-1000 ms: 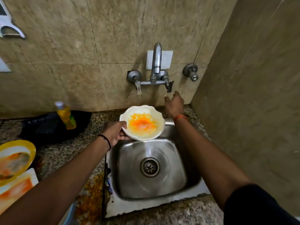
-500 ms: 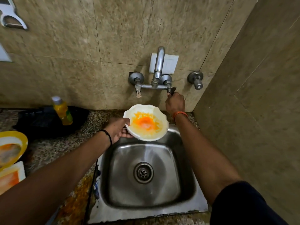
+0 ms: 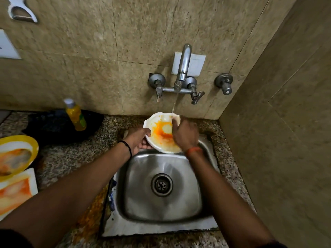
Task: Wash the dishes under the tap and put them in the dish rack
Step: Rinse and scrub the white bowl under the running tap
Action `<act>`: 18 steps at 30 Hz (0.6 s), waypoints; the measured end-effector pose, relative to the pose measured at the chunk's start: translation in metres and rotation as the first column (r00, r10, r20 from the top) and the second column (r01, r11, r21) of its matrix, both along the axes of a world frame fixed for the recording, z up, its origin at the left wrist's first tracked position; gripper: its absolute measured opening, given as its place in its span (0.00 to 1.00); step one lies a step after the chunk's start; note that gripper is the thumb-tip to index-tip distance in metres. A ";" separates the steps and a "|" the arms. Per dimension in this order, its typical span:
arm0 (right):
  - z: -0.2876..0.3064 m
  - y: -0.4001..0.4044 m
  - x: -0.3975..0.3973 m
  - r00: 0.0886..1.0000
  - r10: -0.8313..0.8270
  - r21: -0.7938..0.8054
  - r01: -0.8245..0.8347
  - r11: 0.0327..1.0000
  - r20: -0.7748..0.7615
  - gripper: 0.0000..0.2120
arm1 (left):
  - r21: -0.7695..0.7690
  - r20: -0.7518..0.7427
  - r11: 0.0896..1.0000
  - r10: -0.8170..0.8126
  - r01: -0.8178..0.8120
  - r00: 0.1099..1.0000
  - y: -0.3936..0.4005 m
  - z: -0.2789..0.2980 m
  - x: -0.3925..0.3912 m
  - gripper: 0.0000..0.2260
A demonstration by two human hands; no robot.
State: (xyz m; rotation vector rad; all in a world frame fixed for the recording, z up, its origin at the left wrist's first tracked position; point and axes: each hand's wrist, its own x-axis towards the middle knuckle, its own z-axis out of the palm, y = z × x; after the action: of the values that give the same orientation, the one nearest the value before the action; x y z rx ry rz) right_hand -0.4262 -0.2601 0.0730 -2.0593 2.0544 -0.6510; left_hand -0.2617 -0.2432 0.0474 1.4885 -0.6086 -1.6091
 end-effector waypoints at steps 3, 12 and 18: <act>-0.026 0.039 0.008 0.879 0.475 0.187 -0.472 0.861 0.032 0.24 | -0.004 0.001 1.000 0.015 -0.015 1.000 0.001 0.000 -0.001 0.07; -0.051 0.052 -0.003 0.780 0.593 0.324 -0.518 0.792 -0.201 0.41 | -0.029 0.003 0.994 0.103 -0.103 0.995 0.002 -0.008 0.003 0.10; -0.046 0.050 -0.019 0.796 0.397 0.255 -0.310 0.916 -0.457 0.45 | -0.040 -0.005 0.992 0.118 -0.118 0.993 0.004 -0.012 0.006 0.13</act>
State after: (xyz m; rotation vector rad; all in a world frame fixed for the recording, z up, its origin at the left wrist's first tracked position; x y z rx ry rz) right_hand -0.4450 -0.2104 0.0266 -2.6078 1.7586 0.1431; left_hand -0.2552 -0.2390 0.0351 1.4650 -0.5383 -1.4997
